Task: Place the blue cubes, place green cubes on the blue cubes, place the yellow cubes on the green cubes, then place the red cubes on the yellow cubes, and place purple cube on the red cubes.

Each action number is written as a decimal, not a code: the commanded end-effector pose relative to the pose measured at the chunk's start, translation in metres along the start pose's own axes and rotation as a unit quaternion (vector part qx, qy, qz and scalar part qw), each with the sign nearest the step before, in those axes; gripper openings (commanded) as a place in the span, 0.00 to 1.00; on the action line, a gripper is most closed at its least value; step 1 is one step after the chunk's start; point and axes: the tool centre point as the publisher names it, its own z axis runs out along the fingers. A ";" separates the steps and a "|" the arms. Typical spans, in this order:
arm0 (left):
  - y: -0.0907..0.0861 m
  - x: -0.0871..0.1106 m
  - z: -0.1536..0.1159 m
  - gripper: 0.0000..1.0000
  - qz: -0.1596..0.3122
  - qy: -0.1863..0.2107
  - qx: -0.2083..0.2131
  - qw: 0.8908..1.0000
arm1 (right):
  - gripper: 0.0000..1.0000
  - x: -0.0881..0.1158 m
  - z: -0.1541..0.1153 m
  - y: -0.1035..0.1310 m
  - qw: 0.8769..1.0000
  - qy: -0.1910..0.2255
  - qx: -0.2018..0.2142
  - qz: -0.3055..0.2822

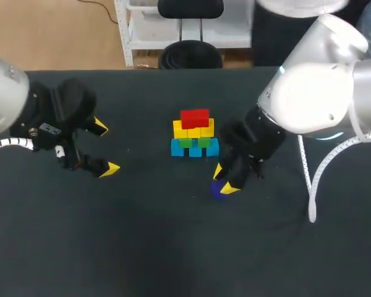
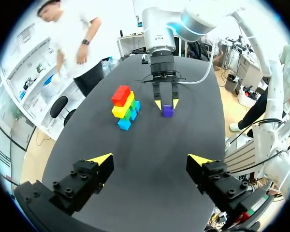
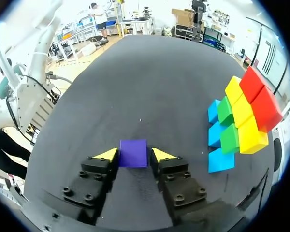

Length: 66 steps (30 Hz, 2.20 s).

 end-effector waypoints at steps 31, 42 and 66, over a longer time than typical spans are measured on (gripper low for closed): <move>0.001 0.000 0.001 1.00 0.000 0.000 0.000 1.000 | 0.00 -0.070 -0.116 0.000 0.998 0.022 0.047 0.021; 0.001 0.000 0.001 1.00 0.000 0.000 0.000 1.000 | 0.00 -0.085 -0.140 -0.052 0.990 -0.003 0.123 0.069; 0.001 0.000 0.001 1.00 0.000 0.000 0.000 1.000 | 0.00 -0.095 -0.124 -0.099 0.991 0.004 0.120 0.051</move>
